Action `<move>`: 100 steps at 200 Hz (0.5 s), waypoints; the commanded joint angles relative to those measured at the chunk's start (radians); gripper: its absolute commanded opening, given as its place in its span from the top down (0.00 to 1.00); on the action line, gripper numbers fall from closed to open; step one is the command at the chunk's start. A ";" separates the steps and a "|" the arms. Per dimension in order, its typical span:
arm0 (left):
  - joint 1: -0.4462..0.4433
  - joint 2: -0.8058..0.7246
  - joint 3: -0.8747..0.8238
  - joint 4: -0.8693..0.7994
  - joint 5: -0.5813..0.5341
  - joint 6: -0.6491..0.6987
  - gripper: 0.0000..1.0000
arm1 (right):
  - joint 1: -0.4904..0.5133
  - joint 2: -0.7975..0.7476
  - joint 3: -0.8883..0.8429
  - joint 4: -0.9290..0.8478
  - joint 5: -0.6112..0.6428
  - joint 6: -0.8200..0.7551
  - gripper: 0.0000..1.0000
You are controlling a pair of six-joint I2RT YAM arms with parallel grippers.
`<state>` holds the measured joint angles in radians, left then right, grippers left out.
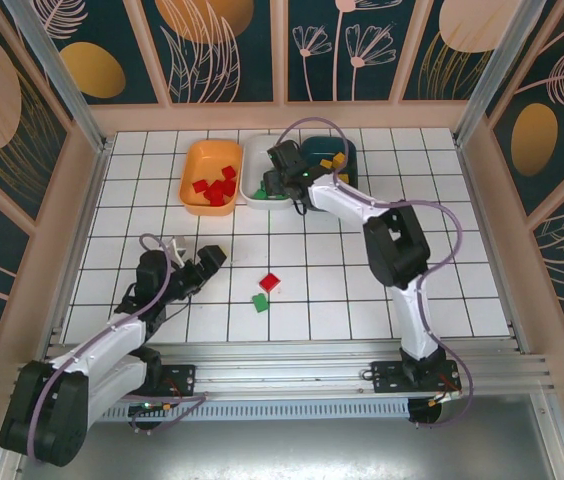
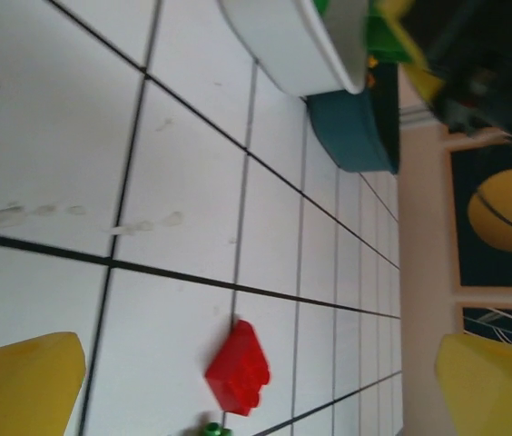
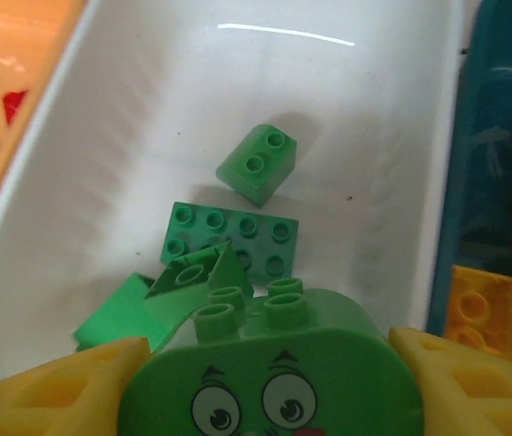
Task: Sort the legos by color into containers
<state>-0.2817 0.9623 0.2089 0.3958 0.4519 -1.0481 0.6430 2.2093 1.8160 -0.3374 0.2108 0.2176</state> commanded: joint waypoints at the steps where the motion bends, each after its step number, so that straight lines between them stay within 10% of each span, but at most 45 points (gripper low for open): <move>1: -0.011 0.025 0.044 0.074 0.032 0.014 0.01 | -0.014 0.063 0.126 -0.038 -0.010 -0.045 0.34; 47: -0.025 0.054 0.057 0.086 0.032 0.014 0.02 | 0.008 0.002 0.191 -0.027 0.049 -0.127 0.10; 100: -0.026 0.048 0.057 0.057 -0.006 0.018 0.01 | 0.159 -0.314 -0.188 0.043 0.122 -0.109 0.14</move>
<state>-0.3016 1.0157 0.2436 0.4454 0.4637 -1.0481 0.6983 2.0811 1.8053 -0.3351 0.2802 0.1055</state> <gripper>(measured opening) 0.985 0.877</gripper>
